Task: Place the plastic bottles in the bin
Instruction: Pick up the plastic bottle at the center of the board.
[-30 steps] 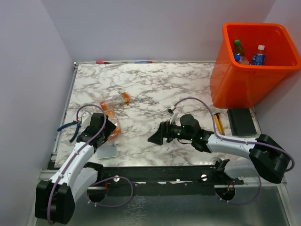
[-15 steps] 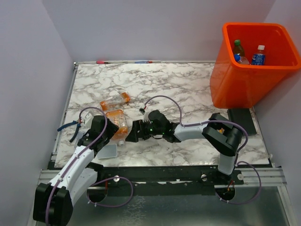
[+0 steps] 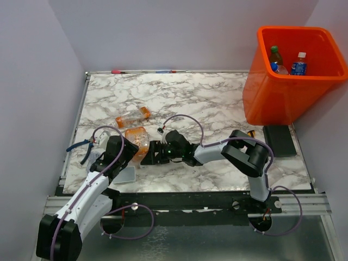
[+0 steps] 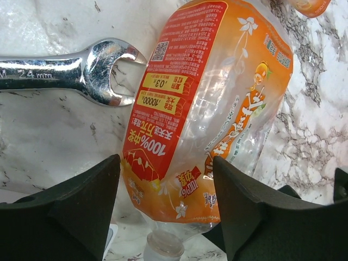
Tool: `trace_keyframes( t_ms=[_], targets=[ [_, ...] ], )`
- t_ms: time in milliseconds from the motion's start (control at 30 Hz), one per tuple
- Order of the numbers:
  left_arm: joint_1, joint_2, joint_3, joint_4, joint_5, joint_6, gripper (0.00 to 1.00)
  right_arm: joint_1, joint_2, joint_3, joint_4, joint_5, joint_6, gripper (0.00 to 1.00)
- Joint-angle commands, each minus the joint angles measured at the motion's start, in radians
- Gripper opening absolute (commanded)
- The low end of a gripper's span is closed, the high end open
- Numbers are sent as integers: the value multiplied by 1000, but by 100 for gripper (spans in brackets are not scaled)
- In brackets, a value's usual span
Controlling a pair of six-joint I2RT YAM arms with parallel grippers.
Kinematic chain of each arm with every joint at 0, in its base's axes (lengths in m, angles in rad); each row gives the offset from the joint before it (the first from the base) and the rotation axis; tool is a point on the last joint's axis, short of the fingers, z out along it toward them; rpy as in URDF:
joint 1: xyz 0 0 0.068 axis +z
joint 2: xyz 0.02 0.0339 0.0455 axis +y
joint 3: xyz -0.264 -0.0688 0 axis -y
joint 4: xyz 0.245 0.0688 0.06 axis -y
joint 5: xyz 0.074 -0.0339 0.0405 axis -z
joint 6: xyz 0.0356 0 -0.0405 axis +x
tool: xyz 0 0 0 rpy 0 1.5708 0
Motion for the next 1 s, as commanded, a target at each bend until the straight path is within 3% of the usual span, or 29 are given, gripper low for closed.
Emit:
trace_keyframes(
  t_ms=[0,367,533,633,733,967],
  targets=[
    [-7,-20,-15,14,-5,-9,69,13,66,34,40,-20,72,79],
    [-15,-43,-19,1,-1,19,71,15,139,60,92,-72,135,57],
    [-21,-53,-15,-9,-2,28,71,14,161,57,138,-99,154,37],
    [-24,-66,-5,-20,-13,29,71,14,137,24,176,-103,150,17],
    [-26,-70,44,-51,-38,62,74,6,57,-48,167,-76,112,1],
    [-28,-30,253,-68,-59,200,91,-51,-290,-224,-90,3,-84,0]
  ],
)
